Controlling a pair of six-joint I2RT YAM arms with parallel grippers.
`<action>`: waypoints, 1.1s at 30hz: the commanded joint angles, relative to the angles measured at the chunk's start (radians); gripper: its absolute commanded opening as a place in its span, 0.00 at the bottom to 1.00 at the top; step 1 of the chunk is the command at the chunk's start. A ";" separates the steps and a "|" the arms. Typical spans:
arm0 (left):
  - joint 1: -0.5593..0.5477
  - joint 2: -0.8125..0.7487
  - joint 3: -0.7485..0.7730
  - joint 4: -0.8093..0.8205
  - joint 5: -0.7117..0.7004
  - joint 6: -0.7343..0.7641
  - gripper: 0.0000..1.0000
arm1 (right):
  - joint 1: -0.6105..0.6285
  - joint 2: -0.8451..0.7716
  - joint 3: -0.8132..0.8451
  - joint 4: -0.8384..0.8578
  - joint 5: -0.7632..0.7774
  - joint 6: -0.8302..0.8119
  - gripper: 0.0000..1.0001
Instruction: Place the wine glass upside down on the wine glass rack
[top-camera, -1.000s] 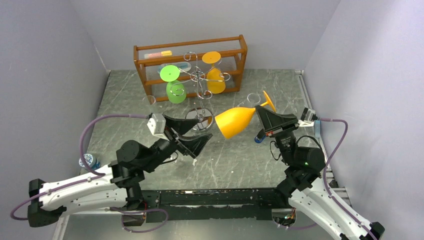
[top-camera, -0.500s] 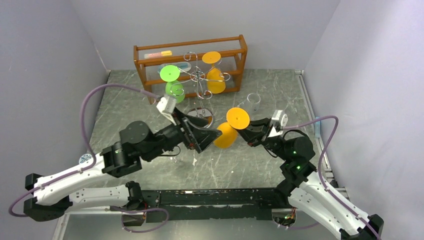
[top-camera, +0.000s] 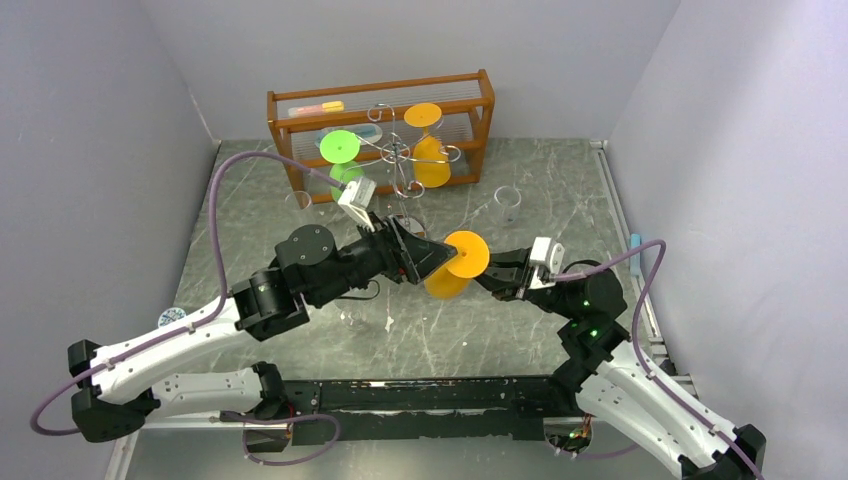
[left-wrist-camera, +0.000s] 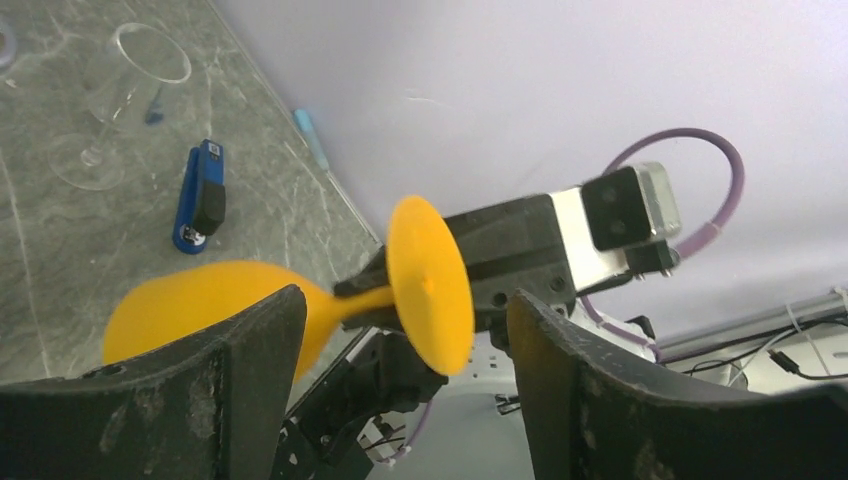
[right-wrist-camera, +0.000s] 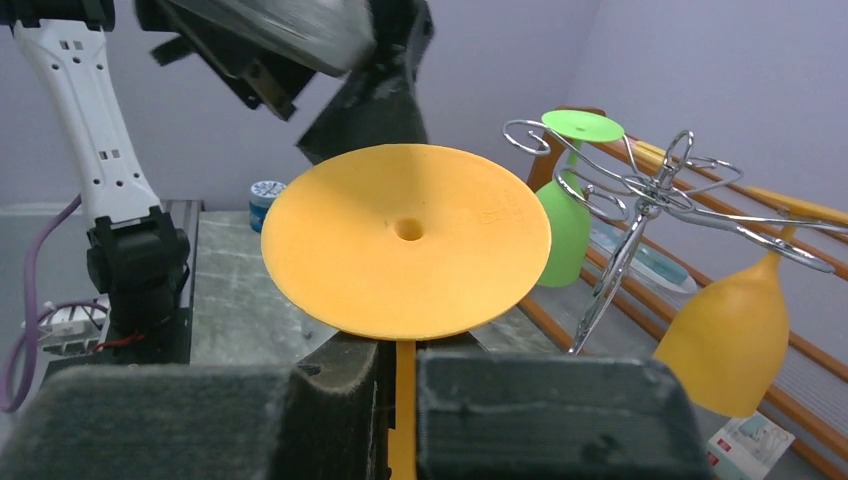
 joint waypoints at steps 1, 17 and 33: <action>0.055 0.027 0.018 0.027 0.118 -0.075 0.73 | 0.004 -0.009 -0.017 0.067 -0.041 -0.011 0.00; 0.077 0.022 -0.024 0.076 0.237 -0.079 0.08 | 0.004 0.023 0.000 0.038 -0.112 -0.020 0.00; 0.093 0.067 0.227 0.066 0.222 0.077 0.05 | 0.003 -0.020 0.078 -0.114 -0.077 0.117 0.78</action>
